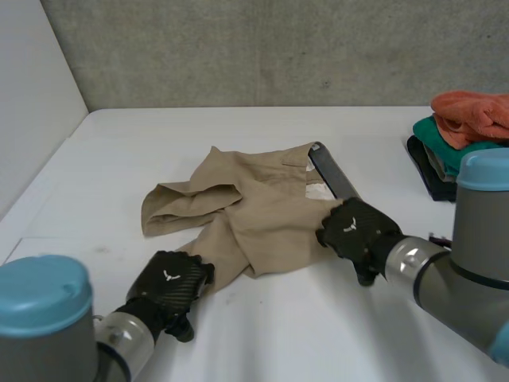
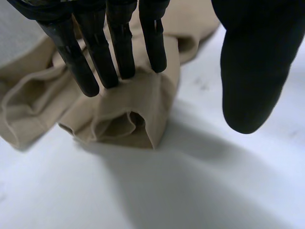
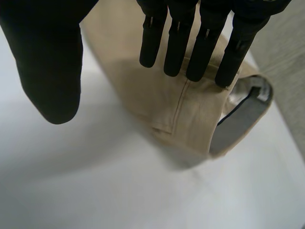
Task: Fold the laundry.
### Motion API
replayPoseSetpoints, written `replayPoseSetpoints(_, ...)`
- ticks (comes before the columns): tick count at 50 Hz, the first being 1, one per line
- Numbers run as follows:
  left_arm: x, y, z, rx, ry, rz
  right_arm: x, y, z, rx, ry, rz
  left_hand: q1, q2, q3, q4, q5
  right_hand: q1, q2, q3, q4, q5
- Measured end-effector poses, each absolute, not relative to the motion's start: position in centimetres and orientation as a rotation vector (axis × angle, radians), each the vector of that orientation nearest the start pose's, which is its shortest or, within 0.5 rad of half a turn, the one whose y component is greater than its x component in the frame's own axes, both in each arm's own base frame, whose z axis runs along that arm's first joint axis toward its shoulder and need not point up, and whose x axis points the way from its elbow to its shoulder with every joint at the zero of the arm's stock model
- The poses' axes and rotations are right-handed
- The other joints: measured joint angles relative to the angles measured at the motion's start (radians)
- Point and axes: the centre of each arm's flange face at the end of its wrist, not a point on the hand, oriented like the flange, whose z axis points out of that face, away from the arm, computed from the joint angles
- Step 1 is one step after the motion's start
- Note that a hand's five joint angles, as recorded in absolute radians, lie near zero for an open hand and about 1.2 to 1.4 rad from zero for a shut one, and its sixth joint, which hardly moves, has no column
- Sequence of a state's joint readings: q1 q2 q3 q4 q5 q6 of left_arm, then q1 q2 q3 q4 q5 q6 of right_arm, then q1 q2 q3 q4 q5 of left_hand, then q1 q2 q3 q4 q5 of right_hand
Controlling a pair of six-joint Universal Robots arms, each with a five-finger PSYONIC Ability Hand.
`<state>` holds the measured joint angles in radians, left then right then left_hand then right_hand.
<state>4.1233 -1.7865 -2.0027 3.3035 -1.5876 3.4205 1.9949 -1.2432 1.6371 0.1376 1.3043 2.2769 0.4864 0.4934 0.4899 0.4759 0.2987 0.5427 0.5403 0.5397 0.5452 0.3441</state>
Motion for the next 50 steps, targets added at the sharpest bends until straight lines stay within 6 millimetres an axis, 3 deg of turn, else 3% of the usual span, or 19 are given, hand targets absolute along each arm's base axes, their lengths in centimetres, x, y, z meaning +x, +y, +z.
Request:
replayPoseSetpoints(7, -26.8, -18.0, 12.3, 1.134, 2.551, -1.691, 28.8, -25.7, 15.8, -1.754, 1.917, -1.766, -0.048, -0.057, -0.063, -0.068, -0.066, -0.079, -0.078, -0.067, -0.099, -0.094)
replayPoseSetpoints(14, -28.2, -21.8, 12.6, 1.019, 2.435, -1.862, 30.5, -28.8, 13.5, -1.751, 1.89, -1.806, -0.048, -0.057, -0.063, -0.068, -0.066, -0.088, -0.088, -0.104, -0.127, -0.122)
replayPoseSetpoints(20, -29.2, -24.4, 12.6, 0.971, 2.311, -1.942, 31.3, -30.7, 12.6, -1.744, 1.882, -1.833, -0.048, -0.057, -0.063, -0.068, -0.066, -0.102, -0.115, -0.12, -0.146, -0.144)
replayPoseSetpoints(27, -30.5, -27.4, 11.1, 1.049, 2.15, -1.909, 32.1, -32.4, 11.8, -1.733, 1.871, -1.866, -0.048, -0.057, -0.063, -0.068, -0.066, -0.097, -0.111, -0.116, -0.121, -0.096)
replayPoseSetpoints(30, -31.0, -28.7, 10.8, 1.049, 2.086, -1.913, 32.3, -32.9, 11.4, -1.728, 1.868, -1.876, 0.026, 0.015, 0.011, 0.02, 0.023, 0.264, 0.3, 0.292, 0.27, 0.28)
replayPoseSetpoints(33, -31.4, -30.0, 11.4, 1.007, 2.025, -1.963, 32.5, -33.3, 11.5, -1.715, 1.861, -1.898, 0.331, 0.307, 0.297, 0.311, 0.307, 0.496, 0.609, 0.594, 0.591, 0.588)
replayPoseSetpoints(35, -31.7, -30.8, 11.9, 0.976, 1.987, -2.006, 32.6, -33.5, 12.0, -1.7, 1.85, -1.931, 0.456, 0.422, 0.423, 0.44, 0.428, 0.534, 0.635, 0.638, 0.64, 0.64)
replayPoseSetpoints(36, -32.0, -31.3, 12.4, 0.954, 1.961, -2.038, 32.6, -33.7, 12.5, -1.687, 1.844, -1.954, 0.61, 0.594, 0.587, 0.613, 0.59, 0.544, 0.635, 0.642, 0.645, 0.645)
replayPoseSetpoints(39, -32.3, -32.1, 13.2, 0.92, 1.92, -2.089, 32.6, -33.9, 14.1, -1.646, 1.831, -2.011, 0.638, 0.677, 0.669, 0.705, 0.649, 0.545, 0.635, 0.643, 0.648, 0.645)
replayPoseSetpoints(45, -32.1, -33.6, 14.8, 0.864, 1.886, -2.128, 32.0, -33.5, 20.2, -1.48, 1.808, -2.152, 0.638, 0.687, 0.68, 0.72, 0.649, 0.545, 0.635, 0.643, 0.65, 0.649)
replayPoseSetpoints(50, -30.9, -33.2, 19.4, 0.811, 1.885, -2.169, 30.9, -32.2, 25.7, -1.384, 1.786, -2.232, 0.638, 0.687, 0.68, 0.721, 0.649, 0.545, 0.635, 0.645, 0.651, 0.649)
